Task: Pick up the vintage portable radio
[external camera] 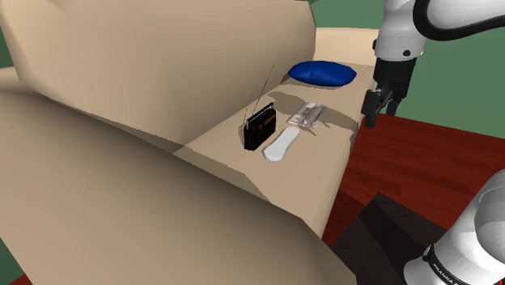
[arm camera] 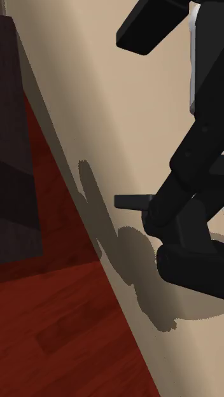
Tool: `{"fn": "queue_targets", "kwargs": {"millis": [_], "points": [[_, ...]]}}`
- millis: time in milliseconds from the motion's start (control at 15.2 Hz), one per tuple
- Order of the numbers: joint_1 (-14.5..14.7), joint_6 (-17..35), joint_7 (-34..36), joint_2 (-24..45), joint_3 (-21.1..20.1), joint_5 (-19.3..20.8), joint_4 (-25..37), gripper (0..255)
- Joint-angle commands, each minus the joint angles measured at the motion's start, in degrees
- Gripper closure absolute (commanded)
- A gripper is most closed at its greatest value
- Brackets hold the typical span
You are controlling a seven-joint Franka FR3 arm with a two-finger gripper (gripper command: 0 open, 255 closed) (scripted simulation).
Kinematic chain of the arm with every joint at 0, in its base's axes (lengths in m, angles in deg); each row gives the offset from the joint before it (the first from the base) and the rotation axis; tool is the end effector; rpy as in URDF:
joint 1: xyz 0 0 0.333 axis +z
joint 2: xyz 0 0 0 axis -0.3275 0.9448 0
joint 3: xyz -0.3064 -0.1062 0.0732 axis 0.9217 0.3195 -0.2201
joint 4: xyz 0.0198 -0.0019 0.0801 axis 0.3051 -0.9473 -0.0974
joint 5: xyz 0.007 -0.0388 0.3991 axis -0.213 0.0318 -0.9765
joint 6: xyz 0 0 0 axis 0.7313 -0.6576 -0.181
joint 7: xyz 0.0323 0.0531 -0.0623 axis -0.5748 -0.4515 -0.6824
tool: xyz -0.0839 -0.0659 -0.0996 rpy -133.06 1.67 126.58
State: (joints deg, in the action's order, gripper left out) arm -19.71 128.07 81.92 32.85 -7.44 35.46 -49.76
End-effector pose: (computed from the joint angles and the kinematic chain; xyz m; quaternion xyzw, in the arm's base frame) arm 0.2987 -0.0060 0.5333 0.9952 -0.0683 -0.0377 0.0590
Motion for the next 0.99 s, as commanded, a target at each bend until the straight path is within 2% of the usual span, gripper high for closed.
{"fn": "queue_targets", "kwargs": {"millis": [0, 462, 924], "points": [[0.0, 0.0, 0.0, 0.0, 0.0, 0.0, 0.0, 0], [-2.5, 4.2, 20.8, 11.9, -9.2, -5.5, 8.1, 0], [-5.7, 6.6, 41.1, 26.7, -16.3, -5.7, 21.0, 0]]}}
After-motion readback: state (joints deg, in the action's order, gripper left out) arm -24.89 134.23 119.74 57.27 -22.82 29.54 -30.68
